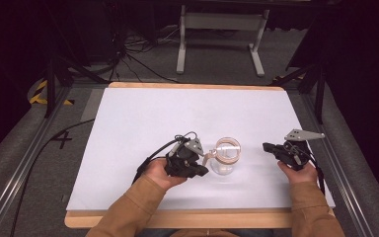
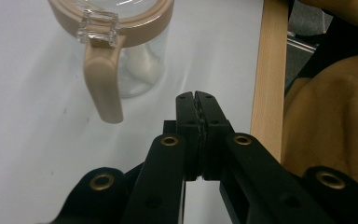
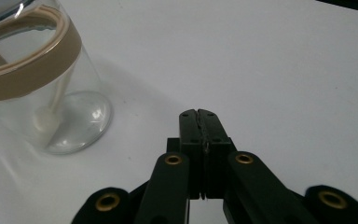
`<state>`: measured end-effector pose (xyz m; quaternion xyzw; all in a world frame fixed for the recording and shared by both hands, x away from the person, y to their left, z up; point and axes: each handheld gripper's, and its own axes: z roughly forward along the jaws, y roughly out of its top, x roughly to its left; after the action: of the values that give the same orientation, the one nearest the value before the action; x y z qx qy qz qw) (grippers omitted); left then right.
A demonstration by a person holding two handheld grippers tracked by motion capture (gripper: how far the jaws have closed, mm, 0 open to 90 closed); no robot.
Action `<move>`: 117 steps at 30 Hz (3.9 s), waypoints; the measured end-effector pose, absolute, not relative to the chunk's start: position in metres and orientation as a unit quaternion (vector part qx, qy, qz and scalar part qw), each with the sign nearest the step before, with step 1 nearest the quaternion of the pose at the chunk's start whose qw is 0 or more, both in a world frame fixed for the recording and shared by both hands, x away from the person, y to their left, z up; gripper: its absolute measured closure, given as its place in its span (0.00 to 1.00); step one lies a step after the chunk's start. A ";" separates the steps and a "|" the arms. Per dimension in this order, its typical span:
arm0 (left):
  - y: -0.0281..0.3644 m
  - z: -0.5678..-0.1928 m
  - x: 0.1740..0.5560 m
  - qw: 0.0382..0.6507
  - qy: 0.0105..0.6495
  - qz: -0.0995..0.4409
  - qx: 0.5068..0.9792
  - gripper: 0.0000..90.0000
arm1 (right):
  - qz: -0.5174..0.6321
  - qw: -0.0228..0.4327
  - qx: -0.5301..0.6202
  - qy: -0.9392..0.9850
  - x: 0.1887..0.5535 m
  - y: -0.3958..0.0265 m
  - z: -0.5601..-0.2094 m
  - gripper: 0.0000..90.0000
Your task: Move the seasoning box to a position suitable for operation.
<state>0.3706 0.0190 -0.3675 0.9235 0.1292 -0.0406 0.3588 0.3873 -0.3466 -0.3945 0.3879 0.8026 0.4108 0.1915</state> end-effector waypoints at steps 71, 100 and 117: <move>0.036 -0.386 0.408 0.365 0.243 0.038 0.898 0.99 | 0.449 0.139 0.327 0.820 0.387 -0.292 -0.392 1.00; 0.059 -0.385 0.404 0.364 0.269 0.035 0.891 0.98 | 0.424 0.089 0.315 0.844 0.410 -0.258 -0.408 1.00; 0.066 -0.373 0.417 0.389 0.280 0.039 0.877 0.98 | 0.388 0.081 0.276 0.875 0.378 -0.242 -0.414 1.00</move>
<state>0.4168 0.0665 -0.3729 0.8769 0.2799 0.0392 0.3887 0.3778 -0.2417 -0.4139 0.2763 0.8754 0.3883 0.0807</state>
